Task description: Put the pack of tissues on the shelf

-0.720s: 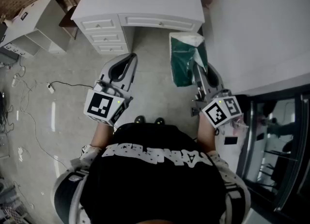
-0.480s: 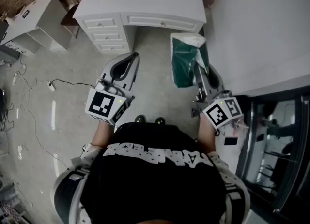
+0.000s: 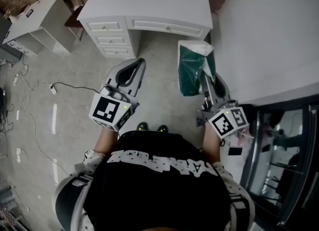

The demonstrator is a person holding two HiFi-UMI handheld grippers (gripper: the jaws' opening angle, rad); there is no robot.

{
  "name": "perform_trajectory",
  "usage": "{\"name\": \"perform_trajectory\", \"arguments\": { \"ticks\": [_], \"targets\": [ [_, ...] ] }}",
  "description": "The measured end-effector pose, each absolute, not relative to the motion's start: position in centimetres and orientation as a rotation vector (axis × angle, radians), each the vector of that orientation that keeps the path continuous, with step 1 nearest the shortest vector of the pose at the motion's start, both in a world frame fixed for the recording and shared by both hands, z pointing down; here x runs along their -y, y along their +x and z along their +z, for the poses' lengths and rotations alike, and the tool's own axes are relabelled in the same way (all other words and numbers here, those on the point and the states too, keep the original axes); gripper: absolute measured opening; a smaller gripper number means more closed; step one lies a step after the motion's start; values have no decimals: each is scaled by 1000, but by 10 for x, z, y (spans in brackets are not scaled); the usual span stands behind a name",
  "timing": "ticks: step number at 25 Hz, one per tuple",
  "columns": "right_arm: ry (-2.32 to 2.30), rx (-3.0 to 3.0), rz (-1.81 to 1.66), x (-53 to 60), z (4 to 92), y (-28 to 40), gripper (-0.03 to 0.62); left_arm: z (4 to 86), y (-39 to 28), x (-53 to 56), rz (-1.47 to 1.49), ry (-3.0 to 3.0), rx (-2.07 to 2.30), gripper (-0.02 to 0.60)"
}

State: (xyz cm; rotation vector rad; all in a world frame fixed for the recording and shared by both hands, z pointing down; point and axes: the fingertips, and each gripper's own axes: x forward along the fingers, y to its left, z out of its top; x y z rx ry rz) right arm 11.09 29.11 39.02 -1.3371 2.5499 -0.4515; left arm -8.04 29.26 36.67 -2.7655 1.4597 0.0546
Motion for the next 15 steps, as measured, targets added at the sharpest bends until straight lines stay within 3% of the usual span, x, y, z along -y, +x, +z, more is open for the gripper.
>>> {"name": "perform_trajectory", "arguments": {
  "ticks": [15],
  "targets": [
    [-1320, -2535, -457, -287, 400, 166, 101, 368, -35, -286, 9, -2707, -1446, 35]
  ]
}}
